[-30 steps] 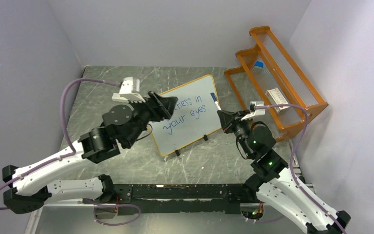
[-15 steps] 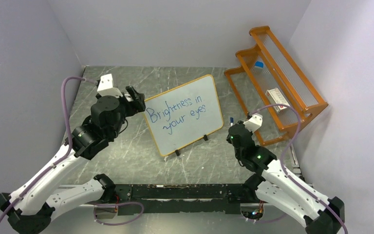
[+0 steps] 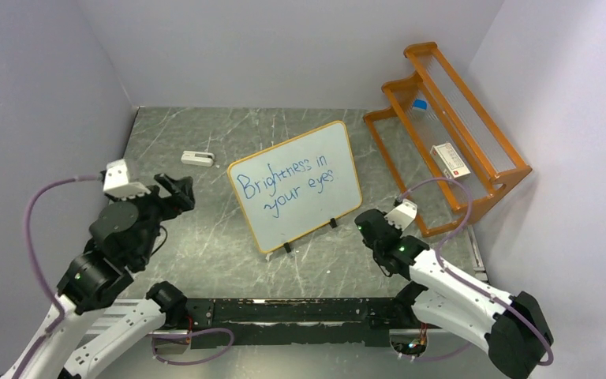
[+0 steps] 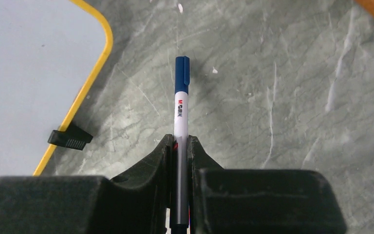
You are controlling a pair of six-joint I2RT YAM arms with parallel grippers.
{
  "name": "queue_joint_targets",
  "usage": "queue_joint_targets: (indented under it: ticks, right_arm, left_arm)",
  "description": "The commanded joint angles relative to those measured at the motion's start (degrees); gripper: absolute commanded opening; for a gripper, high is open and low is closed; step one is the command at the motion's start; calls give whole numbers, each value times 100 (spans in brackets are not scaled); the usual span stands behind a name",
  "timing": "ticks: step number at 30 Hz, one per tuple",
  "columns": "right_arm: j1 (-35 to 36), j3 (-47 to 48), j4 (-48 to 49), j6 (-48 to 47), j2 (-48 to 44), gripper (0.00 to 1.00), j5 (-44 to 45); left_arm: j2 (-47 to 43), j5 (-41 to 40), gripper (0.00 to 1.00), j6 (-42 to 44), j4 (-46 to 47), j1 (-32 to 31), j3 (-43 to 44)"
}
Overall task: Write a sentence on the whiteboard
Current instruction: Put down the whiteboard marker at the center of the board.
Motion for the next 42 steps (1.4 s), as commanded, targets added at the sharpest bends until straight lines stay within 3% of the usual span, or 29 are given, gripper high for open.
queue_joint_targets:
  ticks: [1, 6, 15, 21, 25, 34, 42]
  right_arm:
    - [-15, -111, -100, 773, 276, 8, 14]
    - [-13, -307, -96, 1101, 327, 19, -239]
    - [-7, 489, -886, 662, -618, 56, -161]
    - [-9, 1677, -1204, -801, -1188, 84, 299]
    - [-7, 2280, -1234, -1935, -1607, 97, 631]
    - [-9, 2863, -1176, -3140, -2550, 100, 1473]
    - [-2, 2545, -747, -3665, -2950, 100, 1766]
  left_arm:
    - [-586, -230, 89, 214, -562, 32, -75]
    - [-1142, -199, 89, 371, -790, 30, -131]
    - [-1437, -21, 91, 846, -1073, 26, 188]
    - [-1589, 70, 97, 1218, -1166, 30, 446]
    - [-1592, 10, 97, 1339, -1327, 25, 670]
    - [-1680, -176, 97, 1427, -1476, 28, 922]
    - [-1913, -404, 97, 1238, -1162, 23, 491]
